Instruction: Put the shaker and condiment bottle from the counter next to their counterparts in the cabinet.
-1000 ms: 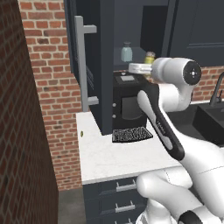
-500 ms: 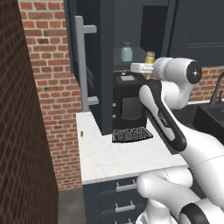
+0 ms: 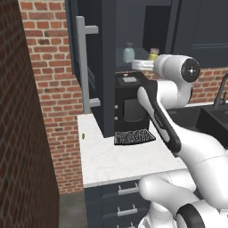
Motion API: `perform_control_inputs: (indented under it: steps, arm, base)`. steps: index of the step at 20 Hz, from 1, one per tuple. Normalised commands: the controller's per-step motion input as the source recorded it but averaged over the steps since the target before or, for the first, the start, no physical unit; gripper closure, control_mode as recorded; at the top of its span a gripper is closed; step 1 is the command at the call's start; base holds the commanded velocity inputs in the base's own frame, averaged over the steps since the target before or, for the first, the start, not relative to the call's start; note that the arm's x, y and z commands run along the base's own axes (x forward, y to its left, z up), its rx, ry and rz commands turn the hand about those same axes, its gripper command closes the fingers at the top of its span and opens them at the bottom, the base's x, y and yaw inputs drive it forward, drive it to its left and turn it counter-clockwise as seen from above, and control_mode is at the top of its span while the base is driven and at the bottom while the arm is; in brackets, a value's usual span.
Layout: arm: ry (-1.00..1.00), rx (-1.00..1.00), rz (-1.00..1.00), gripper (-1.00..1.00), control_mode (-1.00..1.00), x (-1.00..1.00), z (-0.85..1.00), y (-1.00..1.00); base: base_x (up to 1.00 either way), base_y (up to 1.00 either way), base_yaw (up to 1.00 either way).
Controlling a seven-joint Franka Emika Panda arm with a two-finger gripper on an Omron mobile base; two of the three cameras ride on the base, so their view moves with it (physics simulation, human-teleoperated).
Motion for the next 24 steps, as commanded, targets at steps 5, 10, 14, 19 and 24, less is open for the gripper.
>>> perform_control_inputs:
  steps: [5, 10, 14, 19, 24]
  arm:
    - [0.01, -0.13, -0.11, 1.00, -1.00, 0.03, 0.14, 0.00]
    - [0.00, -0.03, -0.02, 1.00, -1.00, 0.06, 0.00, 0.00]
    - [0.00, 0.00, 0.00, 1.00, -1.00, 0.56, 0.00, 0.00]
    - [0.00, 0.00, 0.00, 1.00, -1.00, 0.59, 0.00, 0.00]
    - [0.00, 0.00, 0.00, 1.00, -1.00, 0.38, 0.00, 0.00]
  base:
    - [0.00, 0.00, 0.00]
    - [0.00, 0.00, 0.00]
    - [0.00, 0.00, 0.00]
    - [0.00, 0.00, 0.00]
    - [0.00, 0.00, 0.00]
